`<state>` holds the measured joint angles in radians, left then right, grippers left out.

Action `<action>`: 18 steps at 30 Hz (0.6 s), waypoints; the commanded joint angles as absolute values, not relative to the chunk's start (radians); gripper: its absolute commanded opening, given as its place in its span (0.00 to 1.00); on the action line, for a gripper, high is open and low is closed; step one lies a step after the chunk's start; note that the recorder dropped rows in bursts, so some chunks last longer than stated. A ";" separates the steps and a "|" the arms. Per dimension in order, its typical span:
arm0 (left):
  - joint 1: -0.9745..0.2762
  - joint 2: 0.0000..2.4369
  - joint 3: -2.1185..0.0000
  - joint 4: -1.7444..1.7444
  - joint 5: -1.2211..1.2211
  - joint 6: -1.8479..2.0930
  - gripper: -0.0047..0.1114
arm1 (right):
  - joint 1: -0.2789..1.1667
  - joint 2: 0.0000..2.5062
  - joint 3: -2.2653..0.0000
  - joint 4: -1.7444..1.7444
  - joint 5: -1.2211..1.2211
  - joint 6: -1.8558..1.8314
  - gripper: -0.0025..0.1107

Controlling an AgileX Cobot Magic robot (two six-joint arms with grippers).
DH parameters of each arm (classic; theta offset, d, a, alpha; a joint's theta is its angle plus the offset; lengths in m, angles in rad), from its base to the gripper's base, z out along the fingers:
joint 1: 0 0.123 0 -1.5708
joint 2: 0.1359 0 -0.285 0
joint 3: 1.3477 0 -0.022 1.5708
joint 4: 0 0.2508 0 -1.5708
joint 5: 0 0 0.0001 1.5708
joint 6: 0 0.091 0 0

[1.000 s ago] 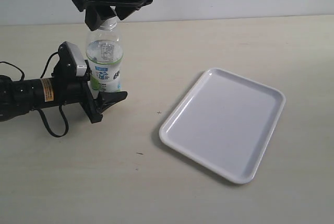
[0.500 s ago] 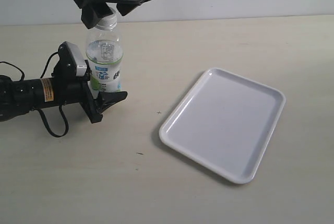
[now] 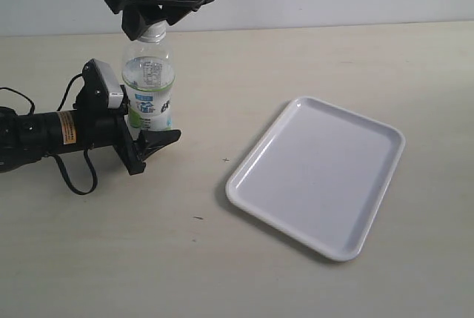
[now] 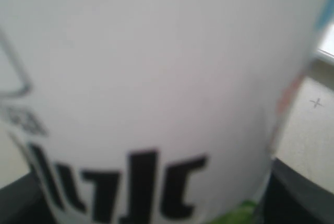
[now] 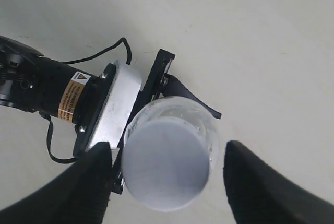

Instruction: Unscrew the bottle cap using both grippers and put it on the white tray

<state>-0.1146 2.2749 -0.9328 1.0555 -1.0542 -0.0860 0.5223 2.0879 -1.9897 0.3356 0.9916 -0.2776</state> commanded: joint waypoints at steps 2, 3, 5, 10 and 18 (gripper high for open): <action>-0.115 2.277 -0.934 1.062 -1.008 -0.087 0.04 | 0.524 2.079 -1.997 0.330 0.992 -0.286 0.51; -0.115 2.277 -0.934 1.062 -1.008 -0.087 0.04 | 0.524 2.079 -1.997 0.330 0.992 -0.286 0.50; -0.115 2.277 -0.934 1.062 -1.008 -0.087 0.04 | 0.524 2.079 -1.997 0.330 0.992 -0.286 0.48; -0.115 2.277 -0.934 1.062 -1.008 -0.087 0.04 | 0.524 2.079 -1.997 0.330 0.992 -0.286 0.45; -0.115 2.277 -0.934 1.062 -1.008 -0.087 0.04 | 0.524 2.079 -1.997 0.330 0.998 -0.347 0.19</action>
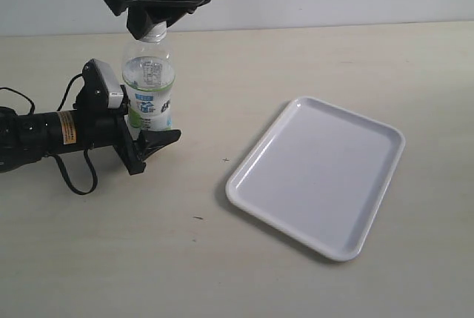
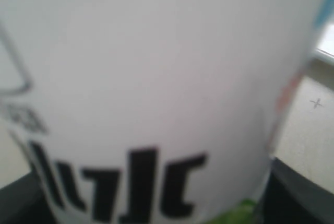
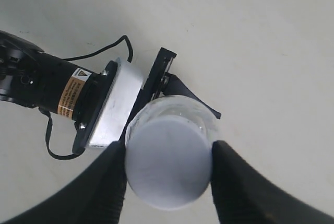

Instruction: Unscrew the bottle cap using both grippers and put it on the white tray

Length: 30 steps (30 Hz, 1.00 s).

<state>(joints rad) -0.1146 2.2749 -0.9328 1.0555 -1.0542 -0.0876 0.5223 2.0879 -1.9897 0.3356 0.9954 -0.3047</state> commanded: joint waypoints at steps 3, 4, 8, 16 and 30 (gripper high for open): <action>-0.115 2.277 -0.934 1.062 -1.008 -0.087 0.04 | 0.524 2.079 -1.997 0.330 0.998 -0.395 0.09; -0.115 2.277 -0.934 1.062 -1.008 -0.087 0.04 | 0.524 2.079 -1.997 0.330 0.999 -0.424 0.05; -0.115 2.277 -0.934 1.062 -1.008 -0.087 0.04 | 0.524 2.079 -1.997 0.330 0.999 -0.556 0.02; -0.115 2.277 -0.934 1.062 -1.008 -0.087 0.04 | 0.524 2.079 -1.997 0.330 1.007 -0.832 0.02; -0.115 2.277 -0.934 1.062 -1.008 -0.087 0.04 | 0.524 2.056 -1.997 0.225 1.094 -1.094 0.02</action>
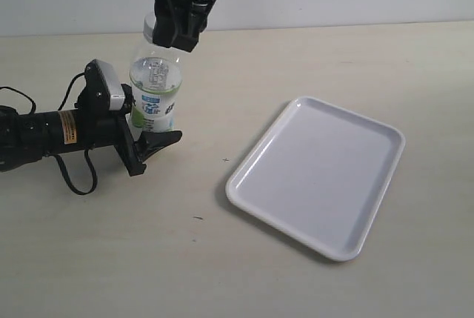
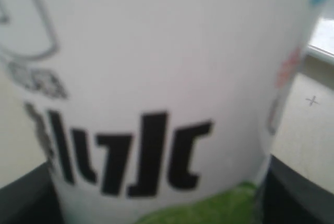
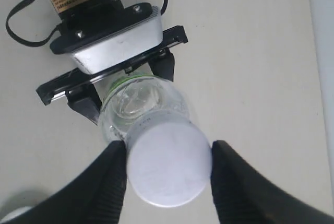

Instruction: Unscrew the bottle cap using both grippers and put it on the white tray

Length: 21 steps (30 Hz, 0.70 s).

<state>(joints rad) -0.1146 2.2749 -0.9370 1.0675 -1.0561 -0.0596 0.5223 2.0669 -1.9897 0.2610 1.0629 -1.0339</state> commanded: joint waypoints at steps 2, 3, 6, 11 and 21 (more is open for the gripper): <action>-0.115 2.277 -0.934 1.062 -1.008 -0.087 0.04 | 0.524 2.056 -1.997 0.233 1.096 -1.159 0.02; -0.115 2.277 -0.934 1.062 -1.008 -0.087 0.04 | 0.524 2.056 -1.997 0.234 1.090 -1.178 0.02; -0.115 2.277 -0.934 1.062 -1.008 -0.087 0.04 | 0.524 2.056 -1.997 0.248 1.090 -1.246 0.02; -0.115 2.277 -0.934 1.062 -1.008 -0.087 0.04 | 0.524 2.056 -1.997 0.252 1.092 -1.367 0.02; -0.115 2.277 -0.934 1.062 -1.008 -0.087 0.04 | 0.524 2.056 -1.997 0.252 1.089 -1.394 0.02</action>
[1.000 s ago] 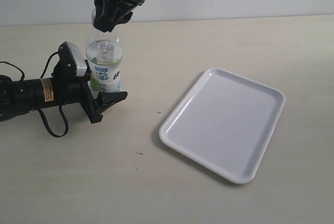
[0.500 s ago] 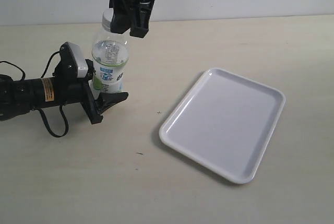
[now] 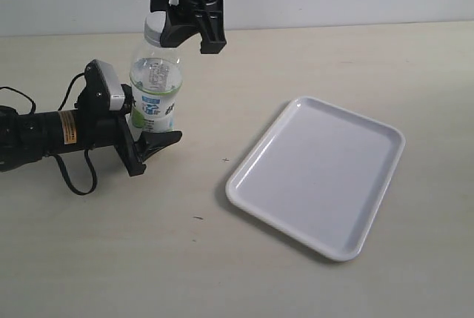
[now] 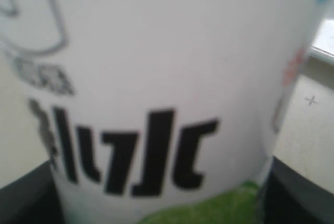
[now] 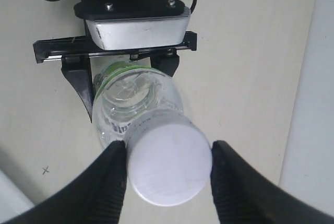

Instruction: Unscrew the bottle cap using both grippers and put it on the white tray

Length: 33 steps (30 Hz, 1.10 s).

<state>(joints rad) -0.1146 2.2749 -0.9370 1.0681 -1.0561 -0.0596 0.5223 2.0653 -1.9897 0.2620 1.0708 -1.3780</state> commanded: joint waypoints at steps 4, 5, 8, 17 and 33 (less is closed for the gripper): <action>-0.115 2.277 -0.934 1.062 -1.008 -0.088 0.04 | 0.524 2.056 -1.997 0.252 1.063 -1.385 0.16; -0.115 2.277 -0.934 1.062 -1.008 -0.088 0.04 | 0.524 2.056 -1.997 0.252 1.051 -1.385 0.25; -0.115 2.277 -0.934 1.062 -1.008 -0.088 0.04 | 0.524 2.056 -1.997 0.263 1.047 -1.385 0.39; -0.115 2.277 -0.934 1.062 -1.008 -0.088 0.04 | 0.524 2.056 -1.997 0.262 1.051 -1.333 0.55; -0.115 2.277 -0.934 1.062 -1.008 -0.088 0.04 | 0.542 1.988 -1.997 0.184 1.051 -0.812 0.55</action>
<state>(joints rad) -0.1146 2.2749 -0.9370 1.0625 -1.0509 -0.0888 0.5413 2.0223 -1.9897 0.2221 1.0541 -0.9610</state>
